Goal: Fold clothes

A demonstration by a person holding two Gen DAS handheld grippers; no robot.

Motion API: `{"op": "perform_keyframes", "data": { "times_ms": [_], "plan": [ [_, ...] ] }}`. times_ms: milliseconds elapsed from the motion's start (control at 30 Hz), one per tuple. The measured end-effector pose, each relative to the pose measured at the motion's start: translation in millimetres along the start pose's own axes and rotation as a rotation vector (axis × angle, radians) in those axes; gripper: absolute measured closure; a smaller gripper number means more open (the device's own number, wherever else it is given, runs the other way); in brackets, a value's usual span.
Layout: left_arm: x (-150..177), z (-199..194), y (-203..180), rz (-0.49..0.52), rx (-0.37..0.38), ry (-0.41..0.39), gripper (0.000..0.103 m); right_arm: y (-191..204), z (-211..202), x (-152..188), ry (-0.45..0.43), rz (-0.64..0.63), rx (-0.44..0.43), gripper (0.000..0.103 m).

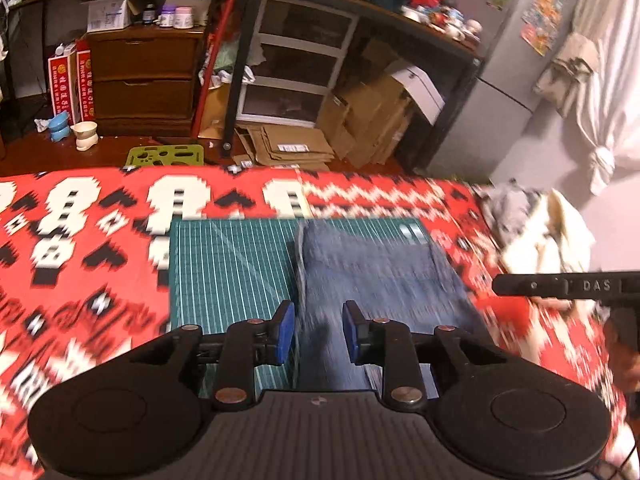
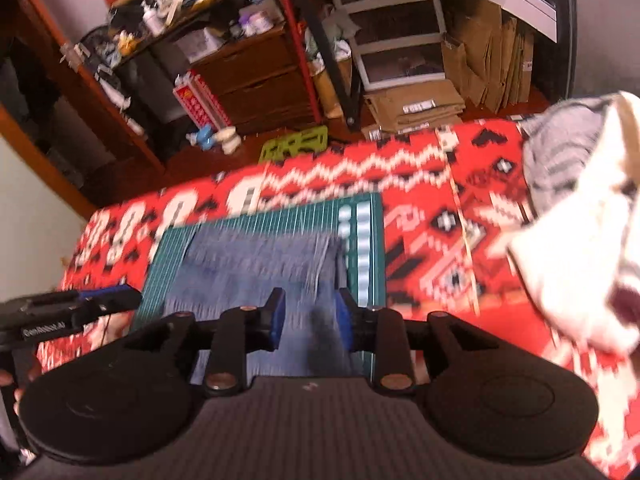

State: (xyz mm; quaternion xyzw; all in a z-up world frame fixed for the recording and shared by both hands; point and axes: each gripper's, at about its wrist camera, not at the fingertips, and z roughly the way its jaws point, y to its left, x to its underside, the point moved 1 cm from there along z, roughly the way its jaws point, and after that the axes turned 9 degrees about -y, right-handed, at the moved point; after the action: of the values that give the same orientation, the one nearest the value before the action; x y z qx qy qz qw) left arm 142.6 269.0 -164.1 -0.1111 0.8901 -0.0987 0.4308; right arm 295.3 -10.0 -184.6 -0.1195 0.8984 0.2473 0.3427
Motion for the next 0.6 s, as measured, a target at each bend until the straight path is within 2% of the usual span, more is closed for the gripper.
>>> {"op": "perform_keyframes", "data": {
  "times_ms": [167,333,600],
  "plan": [
    [32.7,-48.6,-18.0,0.059,0.009,0.015,0.077,19.0,-41.2,43.4,0.034,-0.077,-0.033,0.073],
    [74.3,-95.5,-40.8,0.174,-0.001,0.012,0.076,47.7,-85.4,95.9,0.058,-0.259,-0.042,0.073],
    [144.9,-154.3,-76.7,0.520,0.052,0.011,0.076,105.9,-125.7,174.4,0.077,-0.589,-0.121,0.073]
  ]
}}
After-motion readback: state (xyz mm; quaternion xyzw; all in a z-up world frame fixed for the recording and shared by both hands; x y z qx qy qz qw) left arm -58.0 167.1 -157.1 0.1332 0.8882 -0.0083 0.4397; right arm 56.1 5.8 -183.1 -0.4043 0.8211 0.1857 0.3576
